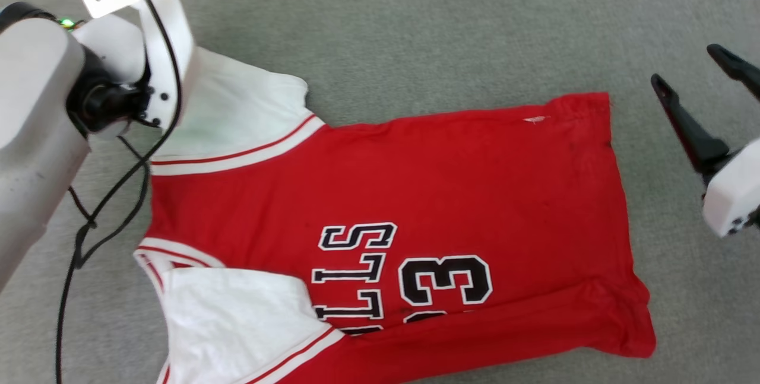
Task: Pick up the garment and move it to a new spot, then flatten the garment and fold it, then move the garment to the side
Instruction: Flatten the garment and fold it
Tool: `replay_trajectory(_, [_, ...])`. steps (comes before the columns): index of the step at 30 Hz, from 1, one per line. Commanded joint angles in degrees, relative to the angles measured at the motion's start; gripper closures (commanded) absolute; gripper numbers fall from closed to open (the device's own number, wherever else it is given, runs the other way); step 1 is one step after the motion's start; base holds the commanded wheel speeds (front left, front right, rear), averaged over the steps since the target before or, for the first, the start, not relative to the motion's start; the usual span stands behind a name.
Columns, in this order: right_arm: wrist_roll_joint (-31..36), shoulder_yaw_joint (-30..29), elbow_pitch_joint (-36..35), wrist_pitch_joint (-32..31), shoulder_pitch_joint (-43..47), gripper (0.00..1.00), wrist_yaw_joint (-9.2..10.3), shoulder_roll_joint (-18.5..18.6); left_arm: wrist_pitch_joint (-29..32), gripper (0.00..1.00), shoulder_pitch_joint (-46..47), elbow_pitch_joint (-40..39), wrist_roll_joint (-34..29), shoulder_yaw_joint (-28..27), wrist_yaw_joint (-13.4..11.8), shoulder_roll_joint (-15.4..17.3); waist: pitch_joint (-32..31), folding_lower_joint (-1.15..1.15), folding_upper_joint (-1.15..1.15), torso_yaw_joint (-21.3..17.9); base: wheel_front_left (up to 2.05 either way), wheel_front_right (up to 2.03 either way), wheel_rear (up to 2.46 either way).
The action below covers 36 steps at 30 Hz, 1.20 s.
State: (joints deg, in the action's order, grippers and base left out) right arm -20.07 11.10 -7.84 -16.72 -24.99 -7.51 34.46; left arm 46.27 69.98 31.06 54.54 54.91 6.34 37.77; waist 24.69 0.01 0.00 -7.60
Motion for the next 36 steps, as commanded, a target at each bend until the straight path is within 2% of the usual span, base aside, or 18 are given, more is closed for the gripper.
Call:
replay_trajectory(1, [-2.0,2.3,0.4,-4.2,-3.7,0.0,0.04,3.1,-0.9,1.0,-0.8,-1.0,0.1,0.0,0.3,-0.5,-2.2,-0.01,0.0,2.3,0.0,0.0,0.0])
replay_trajectory(3, [-5.7,6.3,2.3,-11.4,-6.0,0.0,0.04,6.4,-2.0,1.0,-0.7,-2.3,-0.2,0.3,0.4,-0.9,-2.8,-0.01,0.0,3.4,0.0,0.0,0.0])
replay_trajectory(4, [-5.7,6.3,2.3,-11.4,-6.0,0.0,0.04,6.4,-2.0,1.0,-0.7,-2.3,-0.2,0.3,0.4,-0.9,-2.8,-0.01,0.0,3.4,0.0,0.0,0.0])
replay_trajectory(8, [-13.9,14.4,5.1,-25.0,-12.5,0.0,0.04,12.0,-3.4,1.0,-0.4,-4.8,-0.7,1.0,0.6,-1.7,-3.0,-0.01,0.0,5.6,0.0,0.0,0.0])
replay_trajectory(11, [-18.3,19.4,8.3,-32.3,-16.3,0.0,0.04,14.0,-4.4,1.0,0.5,-6.7,-1.1,1.3,0.7,-2.2,-2.3,-0.01,0.0,7.1,0.0,0.0,0.0])
replay_trajectory(13, [-20.8,21.3,10.8,-35.3,-18.9,0.0,0.04,14.0,-4.9,1.0,0.9,-7.7,-1.4,1.4,0.8,-2.6,-1.7,-0.01,0.0,8.0,0.0,0.0,0.0])
replay_trajectory(16, [-22.9,23.0,15.2,-37.6,-21.8,0.0,0.04,12.8,-5.6,1.0,1.8,-9.3,-1.9,1.6,0.8,-3.3,-0.4,-0.01,0.0,9.5,0.0,0.0,0.0])
replay_trajectory(21, [-24.1,25.4,21.5,-37.0,-24.7,0.0,0.04,10.4,-6.2,1.0,2.7,-10.8,-2.4,1.8,0.9,-3.8,1.6,-0.01,0.0,11.1,0.0,0.0,0.0])
replay_trajectory(28, [-27.1,31.7,27.3,-35.6,-21.9,0.0,-0.06,7.7,-7.6,1.0,2.6,-10.9,-2.7,2.4,0.9,-4.0,2.4,-0.01,0.0,11.8,0.0,0.0,0.0])
replay_trajectory(29, [-27.6,31.8,27.8,-34.7,-22.0,0.28,-0.06,7.3,-7.8,1.0,2.5,-10.8,-2.6,2.4,1.0,-3.8,2.2,-0.01,0.0,11.8,0.0,0.0,0.0])
replay_trajectory(30, [-28.0,31.8,28.1,-33.5,-22.5,0.88,-0.06,7.1,-8.1,1.0,2.2,-10.6,-2.5,2.5,1.0,-3.6,1.9,-0.01,0.0,11.6,0.0,0.0,0.0])
replay_trajectory(31, [-28.1,31.8,28.4,-32.5,-23.1,1.0,-0.05,7.2,-8.3,1.0,2.0,-10.4,-2.4,2.5,0.9,-3.4,1.5,-0.01,0.0,11.5,0.0,0.0,0.0])
replay_trajectory(36, [-29.2,31.6,30.2,-27.4,-25.0,1.0,0.05,8.5,-10.6,1.0,0.3,-9.8,-1.5,2.8,1.0,-2.9,-2.5,-0.01,0.0,11.0,0.0,0.0,0.0])
